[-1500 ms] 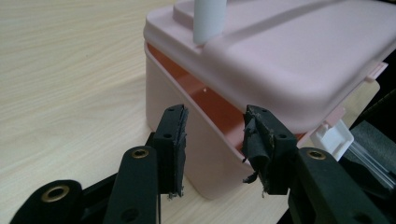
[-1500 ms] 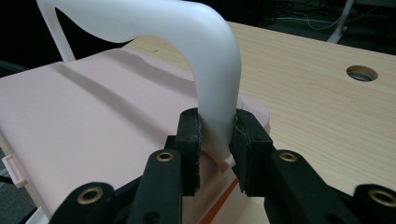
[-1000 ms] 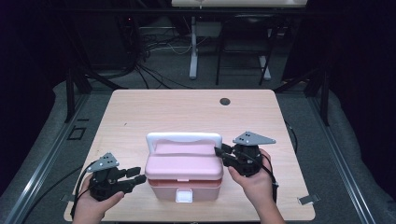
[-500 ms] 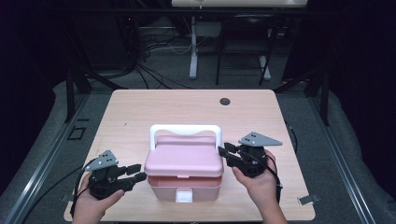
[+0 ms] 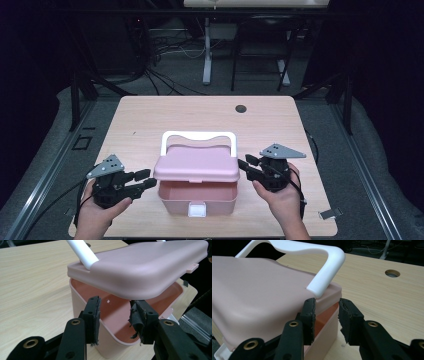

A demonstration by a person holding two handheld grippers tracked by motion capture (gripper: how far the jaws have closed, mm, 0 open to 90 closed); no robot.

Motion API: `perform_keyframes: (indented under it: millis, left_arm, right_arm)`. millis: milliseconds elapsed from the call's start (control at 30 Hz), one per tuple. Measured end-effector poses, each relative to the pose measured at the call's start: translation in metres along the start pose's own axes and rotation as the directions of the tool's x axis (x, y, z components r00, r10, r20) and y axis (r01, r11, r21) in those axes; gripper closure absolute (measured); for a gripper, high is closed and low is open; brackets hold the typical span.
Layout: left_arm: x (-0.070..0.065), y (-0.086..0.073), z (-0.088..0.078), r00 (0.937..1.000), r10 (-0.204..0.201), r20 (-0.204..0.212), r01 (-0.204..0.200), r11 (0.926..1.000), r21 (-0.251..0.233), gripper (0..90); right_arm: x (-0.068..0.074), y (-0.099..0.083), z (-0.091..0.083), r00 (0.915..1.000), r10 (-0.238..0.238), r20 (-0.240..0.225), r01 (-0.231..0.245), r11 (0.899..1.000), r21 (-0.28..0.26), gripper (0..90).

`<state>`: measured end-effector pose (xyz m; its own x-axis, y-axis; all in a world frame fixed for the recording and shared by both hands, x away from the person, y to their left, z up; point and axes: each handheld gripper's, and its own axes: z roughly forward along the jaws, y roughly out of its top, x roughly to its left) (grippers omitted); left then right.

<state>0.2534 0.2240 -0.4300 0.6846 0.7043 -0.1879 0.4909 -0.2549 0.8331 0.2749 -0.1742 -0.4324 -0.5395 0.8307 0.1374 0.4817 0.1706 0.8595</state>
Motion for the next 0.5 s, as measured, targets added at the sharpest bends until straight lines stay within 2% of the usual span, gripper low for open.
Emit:
perform_keyframes:
  millis: [267, 467, 500]
  left_arm:
    - [0.001, 0.01, -0.002, 1.0, 0.006, -0.004, -0.006, 1.0, -0.007, 58.8]
    - [0.001, 0.017, -0.002, 1.0, 0.002, 0.002, -0.002, 1.0, -0.003, 58.5]
    - [0.001, 0.017, -0.002, 1.0, 0.002, 0.002, -0.002, 1.0, -0.003, 58.6]
  right_arm:
    - [-0.003, -0.004, 0.002, 0.9999, 0.002, 0.01, -0.003, 1.0, 0.025, 62.6]
    - [-0.007, -0.007, 0.003, 0.9998, 0.018, -0.001, -0.017, 0.999, 0.044, 57.2]
    - [-0.007, -0.008, 0.004, 0.9997, 0.021, -0.014, -0.02, 0.998, 0.053, 56.9]
